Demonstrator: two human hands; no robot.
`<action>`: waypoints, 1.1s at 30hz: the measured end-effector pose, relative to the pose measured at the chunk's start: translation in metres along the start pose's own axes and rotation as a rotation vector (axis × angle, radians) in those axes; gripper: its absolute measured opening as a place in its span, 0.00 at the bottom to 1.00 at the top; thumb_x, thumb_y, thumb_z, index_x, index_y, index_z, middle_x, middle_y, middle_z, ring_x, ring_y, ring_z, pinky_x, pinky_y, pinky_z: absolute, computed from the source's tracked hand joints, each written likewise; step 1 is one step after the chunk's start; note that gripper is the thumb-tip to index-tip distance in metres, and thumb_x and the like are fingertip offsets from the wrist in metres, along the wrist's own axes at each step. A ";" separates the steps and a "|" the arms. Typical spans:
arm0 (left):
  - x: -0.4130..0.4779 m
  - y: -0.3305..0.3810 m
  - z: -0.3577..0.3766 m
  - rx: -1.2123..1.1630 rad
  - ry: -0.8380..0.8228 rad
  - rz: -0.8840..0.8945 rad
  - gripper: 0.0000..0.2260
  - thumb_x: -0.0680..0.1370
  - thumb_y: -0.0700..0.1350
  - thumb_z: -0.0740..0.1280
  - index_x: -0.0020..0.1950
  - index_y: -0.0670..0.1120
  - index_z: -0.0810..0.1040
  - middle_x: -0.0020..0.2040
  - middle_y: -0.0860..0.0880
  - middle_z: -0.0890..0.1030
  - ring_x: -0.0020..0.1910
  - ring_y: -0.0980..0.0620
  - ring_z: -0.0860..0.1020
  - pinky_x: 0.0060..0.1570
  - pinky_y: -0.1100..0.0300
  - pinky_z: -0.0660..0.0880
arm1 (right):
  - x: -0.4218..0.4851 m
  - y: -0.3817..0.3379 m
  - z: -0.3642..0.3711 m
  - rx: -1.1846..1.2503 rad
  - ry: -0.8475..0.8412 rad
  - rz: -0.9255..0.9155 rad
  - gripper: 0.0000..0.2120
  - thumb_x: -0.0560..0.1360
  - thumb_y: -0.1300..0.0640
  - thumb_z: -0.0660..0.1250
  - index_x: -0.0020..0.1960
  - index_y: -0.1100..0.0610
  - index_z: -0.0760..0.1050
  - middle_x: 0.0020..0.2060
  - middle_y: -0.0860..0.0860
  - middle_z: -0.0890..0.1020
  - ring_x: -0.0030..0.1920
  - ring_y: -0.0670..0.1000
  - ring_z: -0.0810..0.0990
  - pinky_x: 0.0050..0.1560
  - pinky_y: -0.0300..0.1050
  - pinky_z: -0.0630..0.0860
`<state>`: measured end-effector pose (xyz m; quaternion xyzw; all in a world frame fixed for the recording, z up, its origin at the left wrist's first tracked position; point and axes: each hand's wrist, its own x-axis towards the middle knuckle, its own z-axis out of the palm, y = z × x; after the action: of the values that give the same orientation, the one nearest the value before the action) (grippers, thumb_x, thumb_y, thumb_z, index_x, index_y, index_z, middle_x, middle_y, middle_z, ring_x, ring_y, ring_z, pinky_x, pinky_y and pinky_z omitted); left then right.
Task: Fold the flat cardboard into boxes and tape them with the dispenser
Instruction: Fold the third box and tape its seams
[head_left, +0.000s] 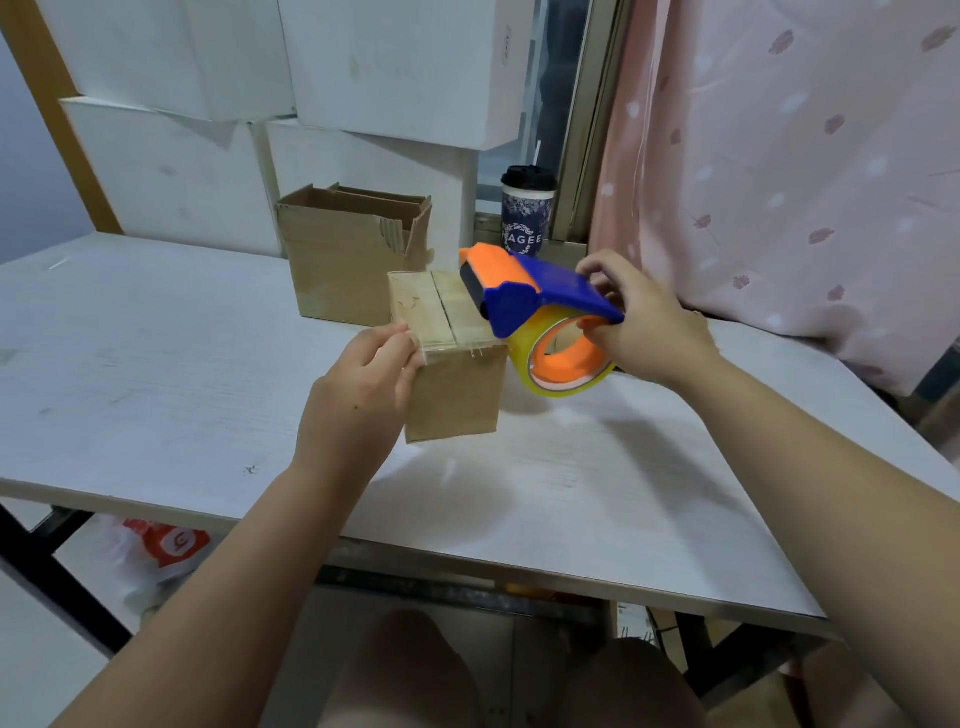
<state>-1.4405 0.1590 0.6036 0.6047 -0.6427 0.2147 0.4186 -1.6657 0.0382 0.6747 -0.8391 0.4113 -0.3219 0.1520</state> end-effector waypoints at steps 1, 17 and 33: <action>0.000 0.000 0.000 0.002 -0.003 -0.002 0.04 0.76 0.34 0.67 0.48 0.34 0.80 0.52 0.36 0.81 0.48 0.39 0.81 0.39 0.47 0.80 | -0.002 0.000 0.002 0.001 0.013 0.009 0.19 0.70 0.68 0.65 0.53 0.47 0.69 0.45 0.46 0.78 0.39 0.37 0.75 0.29 0.22 0.65; 0.003 0.008 0.000 0.021 -0.039 -0.083 0.05 0.76 0.34 0.67 0.50 0.35 0.77 0.51 0.38 0.80 0.47 0.38 0.79 0.40 0.51 0.77 | -0.020 0.027 0.044 0.399 0.081 0.170 0.22 0.70 0.68 0.67 0.50 0.42 0.70 0.47 0.52 0.79 0.48 0.57 0.79 0.45 0.51 0.75; 0.021 0.060 0.032 0.470 -0.297 -0.118 0.15 0.78 0.45 0.59 0.65 0.49 0.67 0.58 0.41 0.74 0.57 0.42 0.72 0.60 0.49 0.64 | -0.028 0.032 0.053 0.394 0.206 0.125 0.24 0.71 0.62 0.70 0.59 0.43 0.66 0.42 0.44 0.81 0.39 0.40 0.79 0.34 0.25 0.70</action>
<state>-1.5047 0.1322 0.6165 0.7464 -0.5932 0.2419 0.1801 -1.6617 0.0400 0.6070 -0.7289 0.4048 -0.4701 0.2897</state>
